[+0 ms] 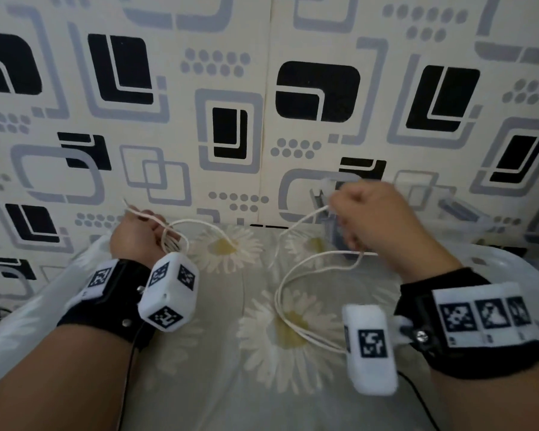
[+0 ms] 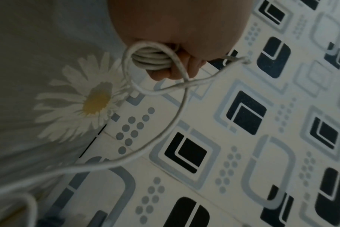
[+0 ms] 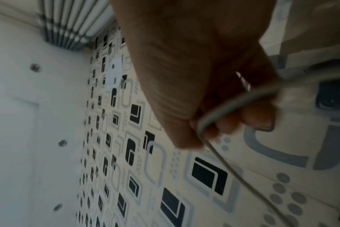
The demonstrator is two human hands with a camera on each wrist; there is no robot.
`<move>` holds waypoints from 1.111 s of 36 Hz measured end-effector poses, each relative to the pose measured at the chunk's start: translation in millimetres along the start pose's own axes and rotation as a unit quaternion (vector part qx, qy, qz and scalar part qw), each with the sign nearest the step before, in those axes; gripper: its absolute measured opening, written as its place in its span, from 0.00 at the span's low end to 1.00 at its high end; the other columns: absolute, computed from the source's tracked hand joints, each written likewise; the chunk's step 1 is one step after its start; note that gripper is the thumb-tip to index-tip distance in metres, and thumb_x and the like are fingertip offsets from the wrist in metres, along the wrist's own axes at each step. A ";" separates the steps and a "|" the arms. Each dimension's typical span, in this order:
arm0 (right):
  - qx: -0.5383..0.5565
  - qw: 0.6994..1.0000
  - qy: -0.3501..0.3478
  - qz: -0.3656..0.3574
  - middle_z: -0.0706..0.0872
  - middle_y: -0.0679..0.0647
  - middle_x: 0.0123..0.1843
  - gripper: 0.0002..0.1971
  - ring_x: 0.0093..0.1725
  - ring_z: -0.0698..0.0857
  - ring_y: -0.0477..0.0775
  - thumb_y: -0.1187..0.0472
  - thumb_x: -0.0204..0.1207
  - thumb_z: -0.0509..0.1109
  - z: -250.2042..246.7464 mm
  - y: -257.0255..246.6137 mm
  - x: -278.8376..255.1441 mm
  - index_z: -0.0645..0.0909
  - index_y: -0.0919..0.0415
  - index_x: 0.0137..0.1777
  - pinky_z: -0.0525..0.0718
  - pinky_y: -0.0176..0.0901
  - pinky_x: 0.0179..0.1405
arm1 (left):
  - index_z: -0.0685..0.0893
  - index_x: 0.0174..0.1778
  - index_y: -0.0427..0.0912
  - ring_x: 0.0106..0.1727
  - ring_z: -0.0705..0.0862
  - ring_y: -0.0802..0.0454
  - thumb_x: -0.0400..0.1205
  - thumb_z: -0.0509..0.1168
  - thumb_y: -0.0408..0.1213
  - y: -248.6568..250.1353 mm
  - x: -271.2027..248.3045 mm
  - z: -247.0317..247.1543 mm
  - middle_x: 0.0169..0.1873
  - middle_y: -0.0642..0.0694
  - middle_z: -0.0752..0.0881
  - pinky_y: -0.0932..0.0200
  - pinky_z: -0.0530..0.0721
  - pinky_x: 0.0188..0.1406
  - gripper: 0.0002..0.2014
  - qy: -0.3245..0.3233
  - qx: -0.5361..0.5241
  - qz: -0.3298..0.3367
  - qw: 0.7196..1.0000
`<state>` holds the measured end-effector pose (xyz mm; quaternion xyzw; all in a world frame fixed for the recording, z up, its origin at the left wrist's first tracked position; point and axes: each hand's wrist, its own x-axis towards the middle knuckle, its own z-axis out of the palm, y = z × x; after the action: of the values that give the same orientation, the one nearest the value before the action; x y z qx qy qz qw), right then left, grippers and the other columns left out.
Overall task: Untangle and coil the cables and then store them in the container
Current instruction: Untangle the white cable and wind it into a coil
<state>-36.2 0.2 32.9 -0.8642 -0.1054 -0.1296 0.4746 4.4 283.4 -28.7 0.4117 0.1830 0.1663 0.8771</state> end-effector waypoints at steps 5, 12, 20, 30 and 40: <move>-0.228 0.942 -0.247 0.000 0.88 0.49 0.27 0.19 0.28 0.85 0.45 0.45 0.79 0.69 14.1 -2.2 -10.0 0.84 0.55 0.30 0.81 0.38 0.36 | 0.67 0.24 0.49 0.14 0.61 0.57 0.89 0.51 0.51 -3.1 -3.4 2.3 0.15 0.55 0.65 0.69 0.65 0.14 0.25 -0.074 -0.121 -0.019 0.990; -0.423 0.896 -0.087 -0.100 0.73 0.45 0.32 0.21 0.35 0.74 0.48 0.44 0.71 0.76 14.9 -8.0 -8.6 0.67 0.50 0.32 0.66 0.40 0.28 | 0.71 0.29 0.48 0.17 0.62 0.56 0.88 0.53 0.56 -9.0 -16.0 16.3 0.21 0.53 0.65 0.66 0.67 0.16 0.23 -0.155 -0.029 0.015 0.987; -0.074 0.949 -0.145 -0.270 0.80 0.48 0.60 0.22 0.59 0.78 0.40 0.60 0.75 0.76 62.3 -15.6 -31.3 0.76 0.55 0.68 0.77 0.37 0.63 | 0.73 0.32 0.45 0.19 0.75 0.55 0.91 0.50 0.45 -27.9 -38.2 26.7 0.19 0.50 0.78 0.62 0.74 0.22 0.21 -0.111 0.256 0.236 0.931; 0.053 0.958 -0.225 -0.168 0.69 0.45 0.79 0.36 0.77 0.66 0.37 0.54 0.76 0.75 86.0 0.6 -29.0 0.60 0.51 0.81 0.65 0.38 0.78 | 0.76 0.43 0.24 0.26 0.77 0.55 0.91 0.47 0.47 -36.3 -50.9 28.5 0.35 0.25 0.80 0.71 0.74 0.23 0.27 -0.149 0.310 0.275 0.898; 0.158 0.960 -0.147 -0.178 0.83 0.58 0.48 0.08 0.53 0.83 0.53 0.63 0.79 0.70 87.2 3.0 -28.3 0.74 0.55 0.43 0.81 0.47 0.60 | 0.73 0.33 0.39 0.25 0.69 0.57 0.90 0.52 0.47 -36.1 -59.3 29.2 0.24 0.48 0.70 0.69 0.69 0.26 0.22 -0.208 0.310 0.245 0.895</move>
<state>-51.1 70.8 -23.7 -0.7551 -0.3449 -0.0650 0.5538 -29.2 215.9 -28.7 0.7198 -0.0676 0.2213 0.6544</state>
